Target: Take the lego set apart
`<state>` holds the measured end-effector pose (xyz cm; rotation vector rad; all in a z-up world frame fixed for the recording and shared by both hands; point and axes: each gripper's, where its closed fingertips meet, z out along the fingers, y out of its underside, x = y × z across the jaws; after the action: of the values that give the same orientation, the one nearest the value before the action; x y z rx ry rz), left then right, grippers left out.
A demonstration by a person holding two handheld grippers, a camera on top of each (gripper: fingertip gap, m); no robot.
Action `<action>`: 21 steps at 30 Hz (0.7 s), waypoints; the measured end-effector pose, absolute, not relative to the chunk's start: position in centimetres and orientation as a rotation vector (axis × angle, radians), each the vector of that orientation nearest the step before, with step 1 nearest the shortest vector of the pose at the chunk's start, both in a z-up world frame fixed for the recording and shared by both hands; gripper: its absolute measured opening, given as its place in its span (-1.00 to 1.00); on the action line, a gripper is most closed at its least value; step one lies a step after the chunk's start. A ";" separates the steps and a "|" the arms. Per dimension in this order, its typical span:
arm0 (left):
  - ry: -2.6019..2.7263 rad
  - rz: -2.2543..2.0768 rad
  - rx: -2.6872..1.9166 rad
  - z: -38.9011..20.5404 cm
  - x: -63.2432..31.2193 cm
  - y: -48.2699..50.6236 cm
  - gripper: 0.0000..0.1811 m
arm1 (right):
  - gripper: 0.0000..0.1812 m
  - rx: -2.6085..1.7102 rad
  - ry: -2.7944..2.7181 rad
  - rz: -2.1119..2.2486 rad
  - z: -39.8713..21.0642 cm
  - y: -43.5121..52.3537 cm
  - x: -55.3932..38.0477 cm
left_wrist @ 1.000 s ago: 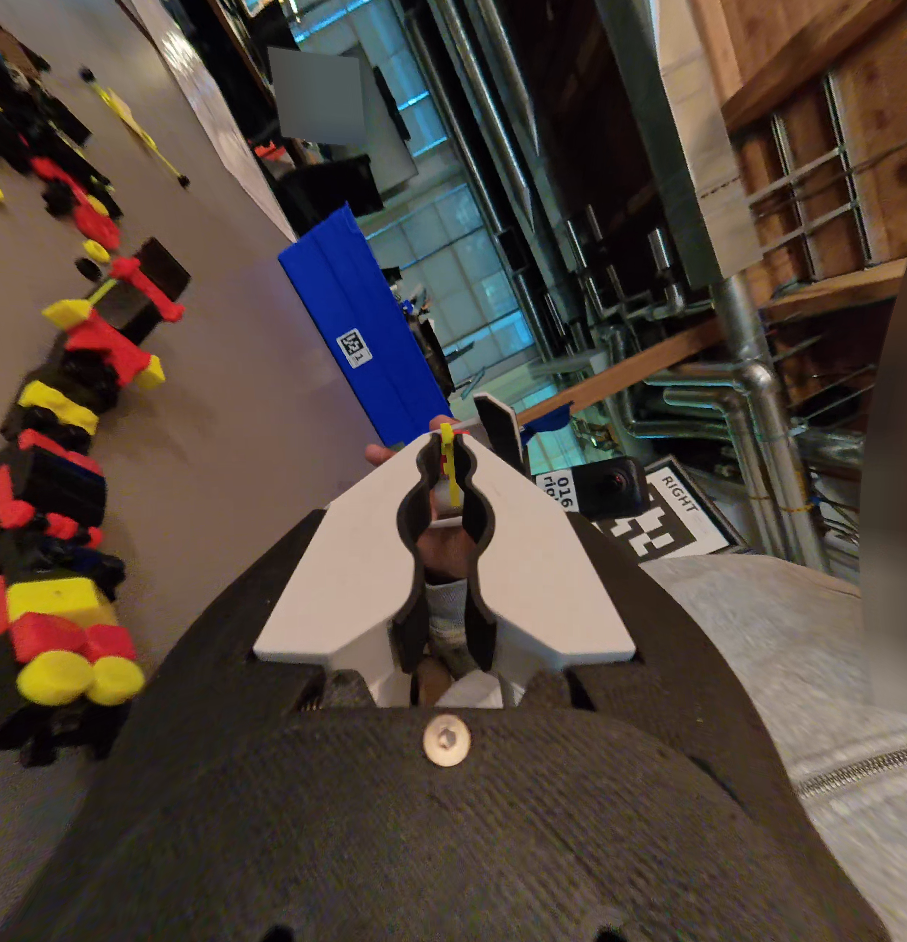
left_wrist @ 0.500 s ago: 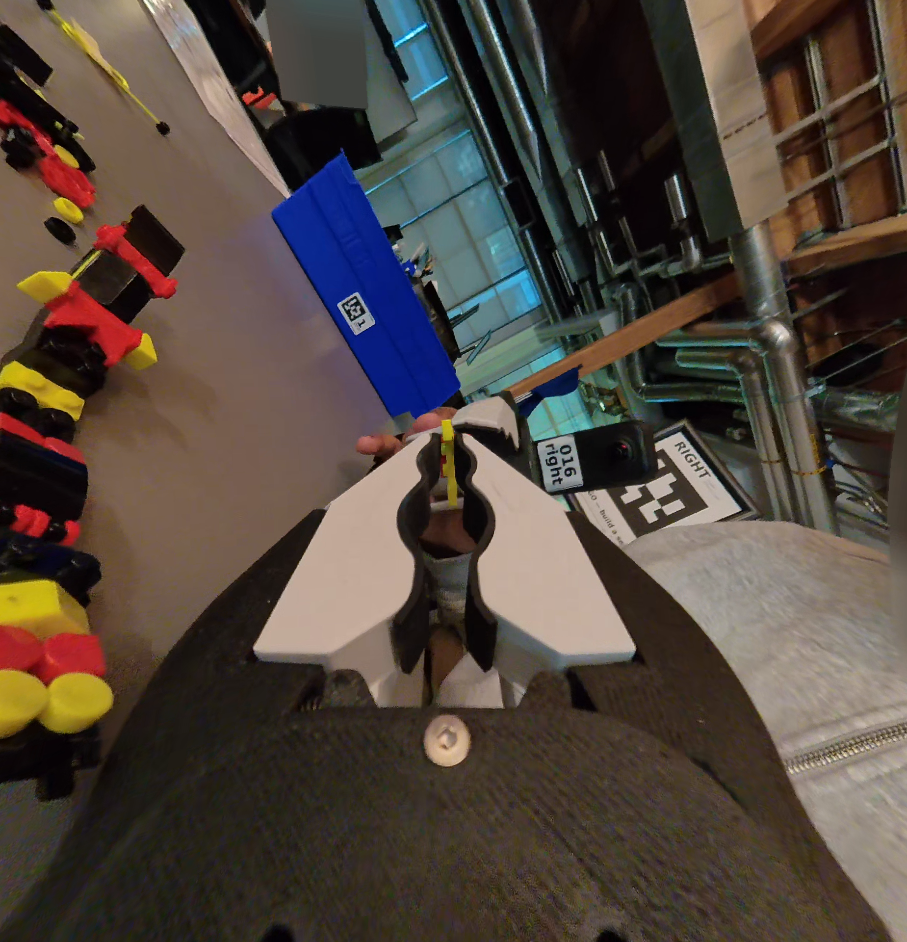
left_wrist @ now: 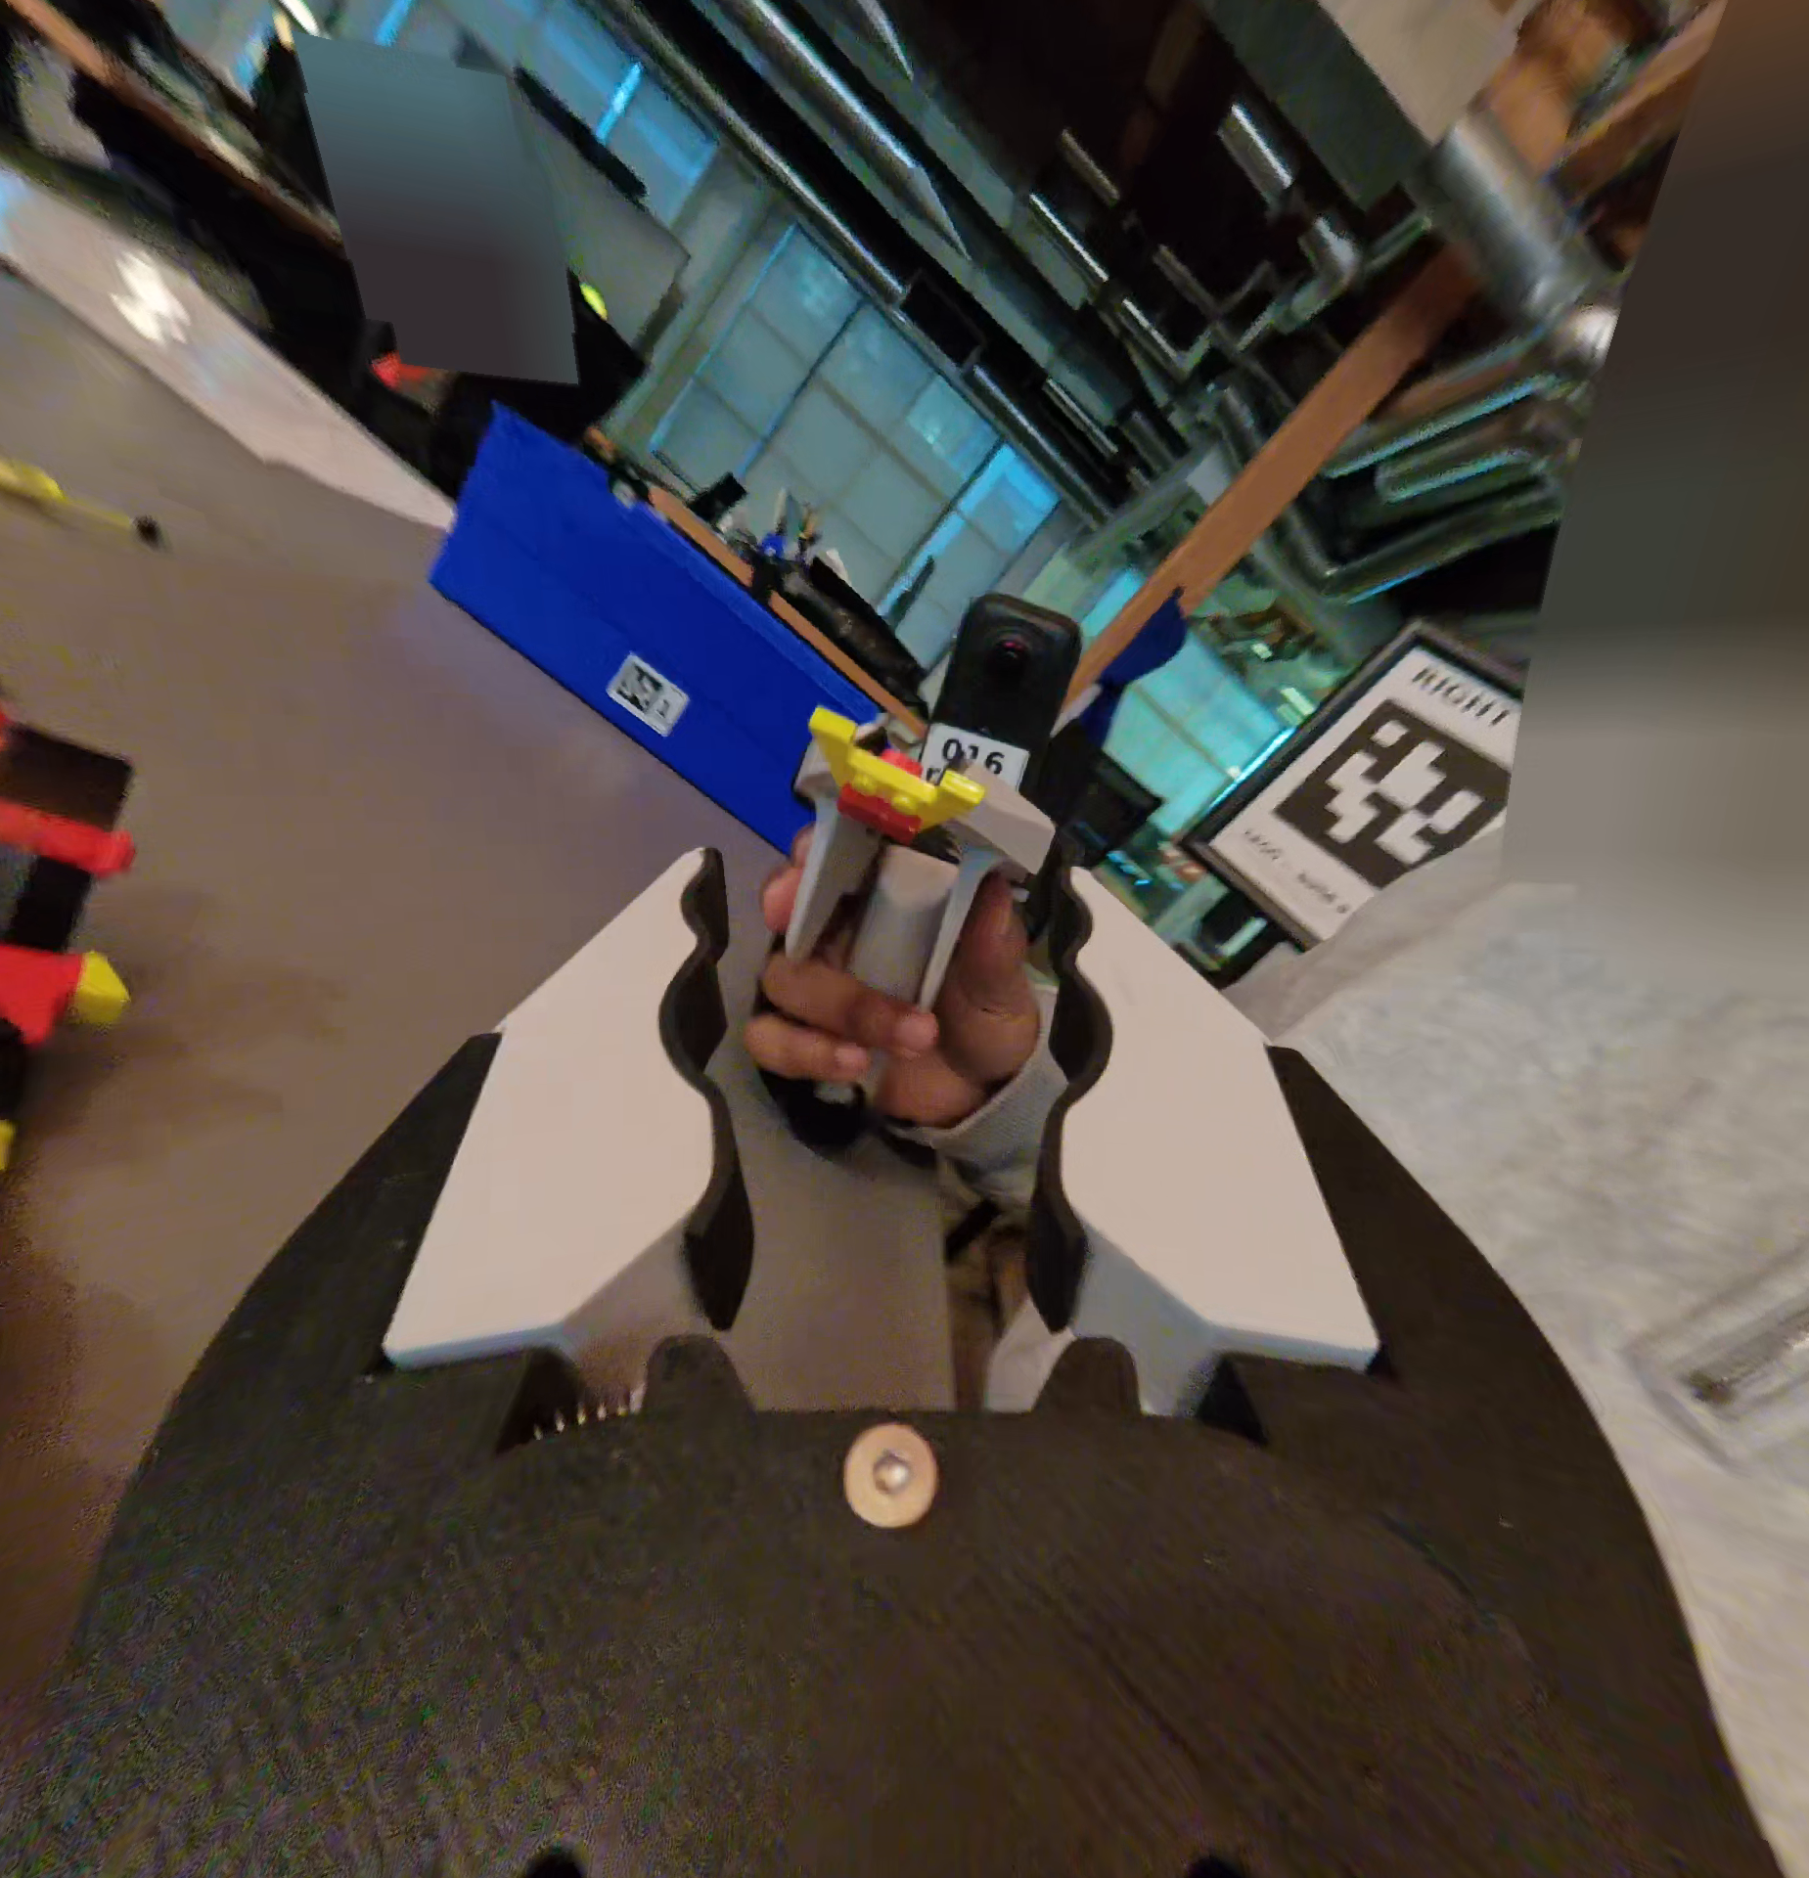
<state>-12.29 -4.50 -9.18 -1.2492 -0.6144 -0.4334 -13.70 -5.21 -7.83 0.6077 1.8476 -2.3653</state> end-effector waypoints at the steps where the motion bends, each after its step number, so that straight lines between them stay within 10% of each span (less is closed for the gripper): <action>1: -0.590 -0.365 -1.257 -8.9 -12.2 -4.6 -0.35 | -0.86 0.612 1.787 -2.347 -7.7 -5.4 -13.5; 6: -0.523 -0.175 -1.226 -7.5 -12.3 -5.6 -0.68 | -0.85 0.596 1.663 -2.275 -7.7 -6.0 -12.7; 21: -0.513 -0.231 -1.215 -7.4 -12.1 -5.6 -0.69 | -0.85 0.620 1.425 -2.076 -7.9 -6.4 -12.2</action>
<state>-12.06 -5.58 -7.45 -1.2155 -0.5133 -0.2311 -12.20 -6.36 -7.90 0.6204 1.4246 -2.0763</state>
